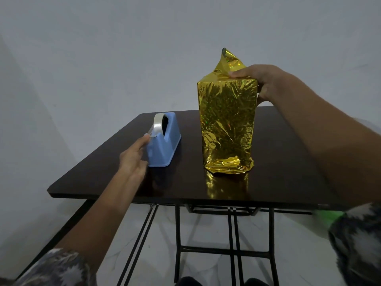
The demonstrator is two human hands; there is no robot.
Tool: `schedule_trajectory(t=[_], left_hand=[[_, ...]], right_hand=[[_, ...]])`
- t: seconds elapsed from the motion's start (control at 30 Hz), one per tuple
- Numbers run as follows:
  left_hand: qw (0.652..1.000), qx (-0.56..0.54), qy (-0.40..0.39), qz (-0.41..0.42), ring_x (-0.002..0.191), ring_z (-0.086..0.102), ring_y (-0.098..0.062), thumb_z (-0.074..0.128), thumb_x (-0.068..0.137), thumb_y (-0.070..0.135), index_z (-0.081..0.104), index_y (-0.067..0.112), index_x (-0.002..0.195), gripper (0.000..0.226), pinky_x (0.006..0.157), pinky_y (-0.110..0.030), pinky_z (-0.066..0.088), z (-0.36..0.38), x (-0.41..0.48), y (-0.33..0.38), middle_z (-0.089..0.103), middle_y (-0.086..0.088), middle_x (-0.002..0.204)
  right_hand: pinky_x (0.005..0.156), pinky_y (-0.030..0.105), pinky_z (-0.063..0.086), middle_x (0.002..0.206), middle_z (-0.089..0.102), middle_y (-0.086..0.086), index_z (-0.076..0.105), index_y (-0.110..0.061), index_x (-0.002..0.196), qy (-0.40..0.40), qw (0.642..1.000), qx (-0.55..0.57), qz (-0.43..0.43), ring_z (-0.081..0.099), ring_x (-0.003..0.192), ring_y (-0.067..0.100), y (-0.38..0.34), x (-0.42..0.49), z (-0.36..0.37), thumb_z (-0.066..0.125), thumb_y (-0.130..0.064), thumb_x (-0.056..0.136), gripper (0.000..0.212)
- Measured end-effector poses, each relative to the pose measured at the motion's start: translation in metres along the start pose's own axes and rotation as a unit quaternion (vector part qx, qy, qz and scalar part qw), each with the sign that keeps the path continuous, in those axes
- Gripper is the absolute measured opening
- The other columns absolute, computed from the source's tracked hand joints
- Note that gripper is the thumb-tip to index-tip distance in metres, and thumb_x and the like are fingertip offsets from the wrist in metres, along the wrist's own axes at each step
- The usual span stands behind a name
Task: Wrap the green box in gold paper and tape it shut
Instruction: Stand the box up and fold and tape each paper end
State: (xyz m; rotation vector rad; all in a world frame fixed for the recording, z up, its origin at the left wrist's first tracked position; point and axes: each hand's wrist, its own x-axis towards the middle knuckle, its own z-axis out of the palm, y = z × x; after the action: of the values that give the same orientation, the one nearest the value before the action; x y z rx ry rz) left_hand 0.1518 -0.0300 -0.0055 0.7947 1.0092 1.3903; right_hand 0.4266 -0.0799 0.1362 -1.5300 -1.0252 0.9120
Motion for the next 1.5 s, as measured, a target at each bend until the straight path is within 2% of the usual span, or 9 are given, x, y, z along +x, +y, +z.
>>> schedule_trajectory(t=[0.37,0.77,0.93,1.07,1.13,1.2,1.27,1.37,1.5], left_hand=[[0.995,0.058,0.078,0.035,0.074,0.063,-0.011,0.08,0.074,0.023,0.064,0.009,0.077,0.021,0.072,-0.029,0.054,0.002,0.0,-0.009,0.066,-0.001,0.083],[0.99,0.055,0.128,0.006,0.077,0.066,-0.018,0.082,0.069,0.015,0.067,0.005,0.087,0.025,0.052,-0.023,0.046,-0.003,-0.003,-0.015,0.069,-0.01,0.094],[0.998,-0.026,0.049,0.026,0.082,0.063,-0.011,0.076,0.074,0.017,0.07,0.007,0.099,0.027,0.064,-0.022,0.048,0.016,-0.052,-0.004,0.068,-0.006,0.107],[0.989,0.009,-0.127,0.079,0.113,0.049,-0.001,0.073,0.073,0.036,0.073,0.016,0.102,0.036,0.097,-0.025,0.036,0.082,-0.083,0.042,0.061,0.008,0.123],[0.978,0.007,-0.198,0.069,0.107,0.049,0.007,0.074,0.074,0.024,0.065,0.009,0.118,0.047,0.088,-0.014,0.04,0.121,-0.09,0.068,0.057,0.005,0.131],[0.974,0.015,-0.224,0.036,0.066,0.063,0.008,0.074,0.077,0.014,0.062,0.003,0.115,0.041,0.057,-0.014,0.051,0.152,-0.086,0.085,0.073,-0.001,0.092],[0.976,0.042,-0.213,0.001,0.055,0.068,-0.011,0.08,0.071,0.015,0.067,0.003,0.097,0.031,0.058,-0.026,0.058,0.17,-0.074,0.091,0.071,-0.005,0.062],[0.978,0.084,-0.188,-0.024,0.08,0.07,-0.031,0.086,0.061,0.015,0.067,-0.002,0.107,0.053,0.074,-0.043,0.058,0.181,-0.055,0.087,0.071,-0.018,0.093],[0.981,0.106,-0.162,-0.008,0.071,0.068,-0.029,0.084,0.066,0.01,0.063,-0.004,0.108,0.049,0.062,-0.035,0.058,0.184,-0.045,0.08,0.069,-0.02,0.097]], right_hand=[[0.101,0.062,0.035,0.085,0.06,0.003,0.057,-0.015,0.082,0.001,1.0,-0.004,-0.001,0.057,0.102,0.029,0.001,0.004,0.0,0.073,-0.031,0.078,0.023],[0.1,0.057,0.038,0.079,0.063,0.002,0.059,-0.016,0.077,-0.015,0.999,0.029,0.008,0.06,0.089,0.026,-0.001,0.002,0.0,0.074,-0.031,0.076,0.021],[0.047,0.036,0.056,0.054,0.066,0.008,0.062,-0.001,0.101,-0.018,0.994,0.109,0.011,0.064,0.043,0.019,-0.001,0.003,0.0,0.076,-0.011,0.07,0.036],[0.045,0.035,0.053,0.107,0.063,0.024,0.037,0.005,0.135,0.018,0.993,0.113,-0.02,0.069,0.061,0.026,0.003,0.01,0.001,0.086,-0.012,0.058,0.093],[0.056,0.039,0.054,0.129,0.051,0.022,0.025,-0.007,0.145,0.021,0.991,0.128,-0.021,0.064,0.09,0.031,0.002,0.005,0.001,0.088,-0.016,0.056,0.11],[0.053,0.035,0.049,0.136,0.044,0.019,0.013,-0.015,0.149,0.027,0.989,0.145,-0.02,0.057,0.095,0.028,0.0,-0.003,0.001,0.081,-0.012,0.069,0.105],[0.049,0.033,0.044,0.139,0.042,0.019,0.006,-0.016,0.15,0.021,0.988,0.154,-0.023,0.053,0.087,0.024,0.001,-0.008,0.002,0.076,-0.008,0.076,0.103],[0.049,0.032,0.043,0.139,0.041,0.02,0.006,-0.015,0.15,0.021,0.986,0.164,-0.032,0.051,0.075,0.019,0.002,-0.013,0.002,0.074,-0.005,0.077,0.101],[0.048,0.029,0.041,0.138,0.043,0.018,0.008,-0.016,0.15,0.025,0.986,0.165,-0.031,0.048,0.066,0.014,0.001,-0.017,0.003,0.074,-0.006,0.078,0.098]])
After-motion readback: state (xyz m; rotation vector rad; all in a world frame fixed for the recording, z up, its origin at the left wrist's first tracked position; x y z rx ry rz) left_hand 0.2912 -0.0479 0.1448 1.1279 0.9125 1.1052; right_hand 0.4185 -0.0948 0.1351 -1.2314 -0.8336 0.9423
